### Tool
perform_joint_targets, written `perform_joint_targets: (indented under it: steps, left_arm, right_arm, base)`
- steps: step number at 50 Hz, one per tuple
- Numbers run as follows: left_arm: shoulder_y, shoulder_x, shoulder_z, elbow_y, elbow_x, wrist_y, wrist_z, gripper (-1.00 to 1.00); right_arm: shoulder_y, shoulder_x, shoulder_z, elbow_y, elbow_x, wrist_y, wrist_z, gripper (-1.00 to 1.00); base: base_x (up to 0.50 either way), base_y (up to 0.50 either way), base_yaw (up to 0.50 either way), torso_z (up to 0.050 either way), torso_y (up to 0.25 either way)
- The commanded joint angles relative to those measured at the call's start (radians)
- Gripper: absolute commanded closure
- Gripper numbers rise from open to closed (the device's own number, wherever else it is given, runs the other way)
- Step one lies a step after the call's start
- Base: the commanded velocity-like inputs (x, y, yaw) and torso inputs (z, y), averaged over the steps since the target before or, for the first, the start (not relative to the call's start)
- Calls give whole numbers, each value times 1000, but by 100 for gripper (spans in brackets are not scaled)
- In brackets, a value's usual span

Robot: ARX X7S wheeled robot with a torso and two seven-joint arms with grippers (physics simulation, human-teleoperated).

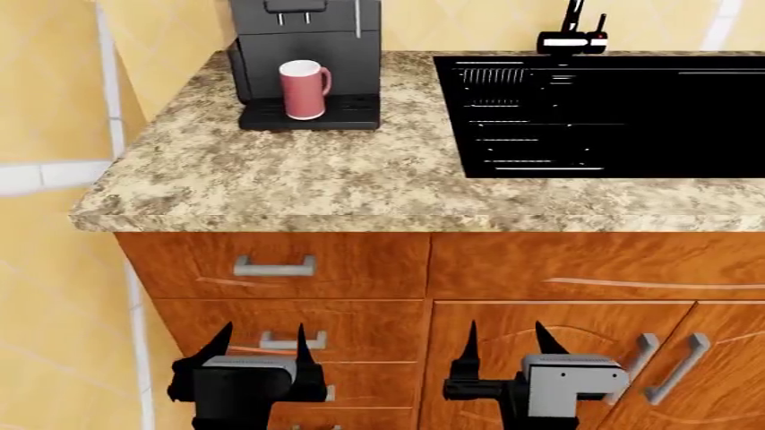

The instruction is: Pick the mug from under the coffee machine dispenser and place it on the counter.

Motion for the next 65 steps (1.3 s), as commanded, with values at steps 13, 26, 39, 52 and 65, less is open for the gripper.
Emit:
perform_joint_targets:
  steps: [13, 26, 39, 52, 65]
  left_arm:
    - [-3, -31, 33, -5, -33, 4, -33, -100]
    - [-4, -45, 51, 2, -48, -1, -51, -100]
    - [-6, -57, 64, -2, -63, 5, -63, -100]
    - [23, -144, -94, 803, -190, -303, -175, -100]
    - [167, -999, -73, 1058, -528, 287, -1018, -100]
  right_arm:
    - [-2, 32, -44, -3, 22, 1, 33, -100]
    - [1, 47, -65, -1, 33, 0, 43, -100]
    - [0, 58, -78, -4, 48, 6, 57, -100]
    - [4, 64, -85, 6, 62, 5, 74, -100]
    - [2, 74, -97, -5, 71, 12, 86, -100]
  base:
    - [0, 500, 0, 0, 0]
    - [0, 275, 0, 0, 0]
    - [0, 0, 0, 0, 0]
    - [0, 0, 0, 0, 0]
    - [0, 0, 0, 0, 0]
